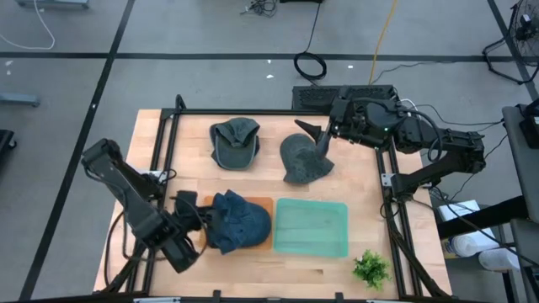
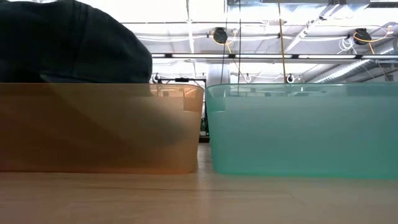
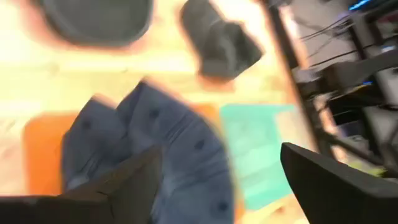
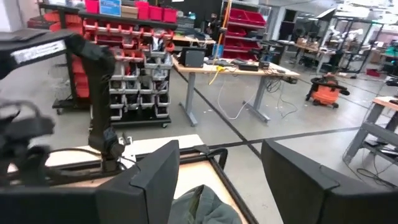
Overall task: Pick & Place hat
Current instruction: Put the top left gray cap into the blue green bin
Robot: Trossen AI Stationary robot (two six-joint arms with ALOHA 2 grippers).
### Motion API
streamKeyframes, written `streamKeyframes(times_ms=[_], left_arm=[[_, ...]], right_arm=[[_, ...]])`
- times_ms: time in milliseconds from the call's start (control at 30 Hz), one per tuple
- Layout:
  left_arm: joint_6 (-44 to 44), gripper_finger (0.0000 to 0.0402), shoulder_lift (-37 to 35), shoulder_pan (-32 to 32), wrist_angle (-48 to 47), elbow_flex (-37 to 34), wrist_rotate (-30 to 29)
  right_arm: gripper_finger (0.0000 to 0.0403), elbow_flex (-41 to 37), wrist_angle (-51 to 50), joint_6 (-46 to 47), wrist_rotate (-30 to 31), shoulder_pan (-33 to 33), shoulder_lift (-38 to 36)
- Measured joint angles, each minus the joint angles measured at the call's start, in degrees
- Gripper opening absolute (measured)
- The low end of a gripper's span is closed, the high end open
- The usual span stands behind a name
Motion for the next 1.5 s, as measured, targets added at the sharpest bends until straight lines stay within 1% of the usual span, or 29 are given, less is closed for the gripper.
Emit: streamKeyframes(times_ms=[133, 200, 367, 467, 667, 967, 1067, 1167, 1200, 1333, 1500], left_arm=[[7.0, 0.0348, -4.4, 1.3, 0.6, 0.0, -4.2], [10.6, 0.0349, -6.5, 2.3, 0.6, 0.0, -4.4], [19.7, 0.0342, -11.9, 5.6, 1.8, 0.0, -4.9], [25.6, 0.0341, -14.9, 7.7, 3.8, 0.0, -5.1], [40.3, 0.0349, -20.5, 12.0, 7.6, 0.0, -5.4], [60.8, 0.0340, -29.7, 16.5, 11.2, 0.0, -4.9], [63.7, 0.0344, -32.4, 18.2, 11.3, 0.0, -5.2], [64.4, 0.0350, -34.6, 20.9, 10.4, 0.0, -5.2], [66.0, 0.0350, -35.3, 21.9, 10.3, 0.0, -5.0], [75.7, 0.0351, -36.9, 26.2, 10.4, 0.0, -4.9], [85.2, 0.0351, -37.1, 33.2, 10.4, 0.0, -3.7]], right_arm=[[0.0217, 0.0, -1.4, 0.0, -1.0, 0.0, 0.0], [0.0217, 0.0, -1.9, 0.7, -1.0, 0.0, 0.0], [0.0216, 0.0, -1.9, 8.3, -0.9, 0.0, 0.0], [0.0216, 0.0, -1.9, 10.1, -0.9, 0.0, 0.0], [0.0216, 0.0, -1.9, 10.5, -0.9, 0.0, 0.0], [0.0218, 0.0, -1.6, 10.6, -0.9, 0.0, 0.0], [0.0215, 0.0, -1.6, 10.6, -0.9, 0.0, 0.0], [0.0213, 0.0, -1.6, 10.6, -0.9, 0.0, 0.0], [0.0213, 0.0, -1.6, 10.6, -0.9, 0.0, 0.0], [0.0212, 0.0, -1.6, 10.6, -1.0, 0.0, 0.0], [0.0212, 0.0, -1.6, 10.6, -1.0, 0.0, 0.0]])
